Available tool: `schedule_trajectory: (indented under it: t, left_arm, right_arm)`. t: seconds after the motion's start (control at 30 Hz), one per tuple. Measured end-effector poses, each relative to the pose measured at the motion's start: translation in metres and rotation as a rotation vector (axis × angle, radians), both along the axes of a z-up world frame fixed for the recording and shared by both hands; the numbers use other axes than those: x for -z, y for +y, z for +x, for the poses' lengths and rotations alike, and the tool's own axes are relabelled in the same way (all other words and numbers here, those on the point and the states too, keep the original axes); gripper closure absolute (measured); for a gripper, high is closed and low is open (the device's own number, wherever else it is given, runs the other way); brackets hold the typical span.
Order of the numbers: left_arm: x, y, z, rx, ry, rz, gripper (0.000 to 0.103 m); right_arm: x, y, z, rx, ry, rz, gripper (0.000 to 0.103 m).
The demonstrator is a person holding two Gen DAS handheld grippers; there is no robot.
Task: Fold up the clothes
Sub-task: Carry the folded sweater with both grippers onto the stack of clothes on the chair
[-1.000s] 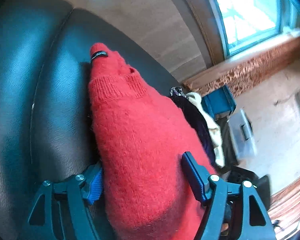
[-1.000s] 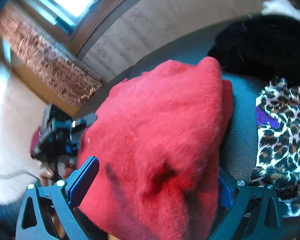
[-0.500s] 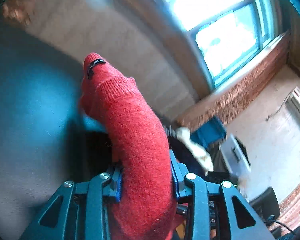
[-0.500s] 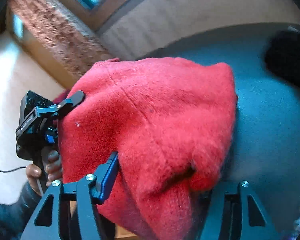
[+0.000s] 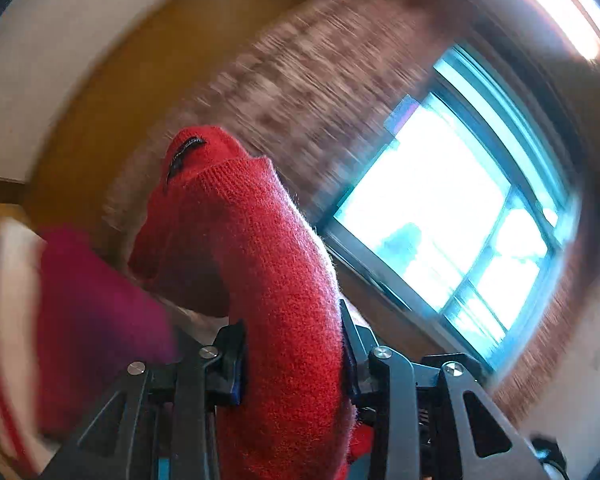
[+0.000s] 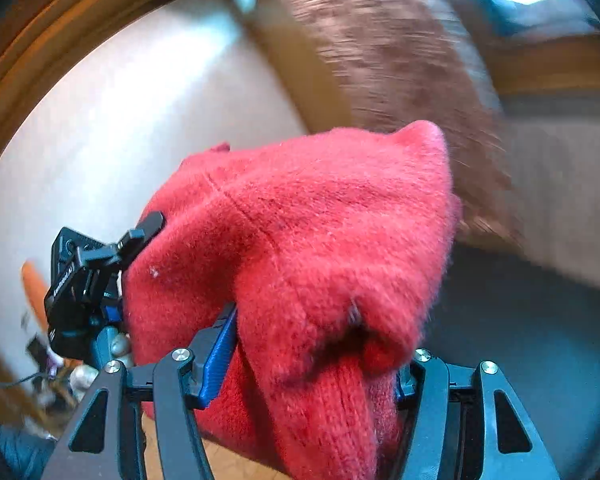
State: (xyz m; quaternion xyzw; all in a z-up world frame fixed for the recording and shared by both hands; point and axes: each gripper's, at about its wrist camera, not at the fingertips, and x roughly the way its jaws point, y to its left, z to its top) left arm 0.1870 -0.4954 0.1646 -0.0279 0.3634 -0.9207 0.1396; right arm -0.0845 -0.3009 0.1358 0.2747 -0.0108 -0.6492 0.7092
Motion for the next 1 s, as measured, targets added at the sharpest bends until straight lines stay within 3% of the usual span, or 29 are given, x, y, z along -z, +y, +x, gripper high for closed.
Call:
schedule_trajectory:
  t: [0.1, 0.13, 0.2, 0.23, 0.27, 0.33, 0.37, 0.47, 0.53, 0.6, 0.7, 0.8, 0.87, 0.93, 1.0]
  left_arm:
    - [0.032, -0.073, 0.009, -0.146, -0.090, 0.155, 0.068]
    - [0.053, -0.097, 0.006, -0.194, -0.173, 0.208, 0.067]
    - [0.100, -0.140, -0.006, -0.257, -0.350, 0.322, 0.066]
    - [0.125, -0.156, -0.005, -0.233, -0.359, 0.387, 0.063]
    - [0.132, -0.161, -0.004, -0.218, -0.345, 0.400, 0.061]
    - [0.130, -0.164, -0.002, -0.205, -0.321, 0.382, 0.060]
    - [0.126, -0.165, -0.004, -0.197, -0.327, 0.374, 0.056]
    - [0.103, -0.161, -0.009, -0.235, -0.393, 0.330, 0.050]
    - [0.084, -0.157, 0.001, -0.326, -0.444, 0.271, 0.048]
    - [0.062, -0.146, 0.012, -0.448, -0.487, 0.194, 0.049]
    - [0.035, -0.128, 0.023, -0.514, -0.443, 0.079, 0.048]
    - [0.014, -0.113, 0.005, -0.453, -0.401, -0.047, 0.047]
    - [0.010, -0.115, -0.021, -0.383, -0.411, -0.080, 0.047]
    - [0.018, -0.128, -0.047, -0.306, -0.441, -0.056, 0.047]
    - [0.039, -0.151, -0.067, -0.270, -0.514, 0.017, 0.047]
  right_arm:
    - [-0.008, -0.099, 0.009, -0.075, 0.033, 0.089, 0.041]
    - [-0.001, -0.124, 0.012, -0.084, 0.042, 0.127, 0.041]
    - [0.033, -0.177, 0.018, -0.081, 0.080, 0.263, 0.041]
    - [0.055, -0.202, 0.020, -0.075, 0.094, 0.348, 0.040]
    - [0.071, -0.213, 0.020, -0.080, 0.078, 0.377, 0.038]
    - [0.103, -0.229, 0.018, -0.094, 0.033, 0.412, 0.027]
    - [0.108, -0.228, 0.010, -0.111, -0.024, 0.380, 0.026]
    - [0.105, -0.236, 0.003, -0.118, -0.055, 0.362, 0.022]
    - [0.089, -0.229, 0.000, -0.093, -0.007, 0.327, 0.014]
    - [0.072, -0.222, -0.003, -0.066, 0.047, 0.288, 0.013]
    - [0.047, -0.211, -0.008, -0.024, 0.128, 0.231, 0.013]
    - [0.015, -0.186, 0.001, 0.036, 0.266, 0.092, 0.013]
    - [0.003, -0.184, 0.016, -0.016, 0.318, 0.032, 0.012]
    - [-0.008, -0.184, 0.031, -0.075, 0.365, -0.023, 0.011]
    - [0.003, -0.205, 0.047, -0.129, 0.425, 0.047, 0.011]
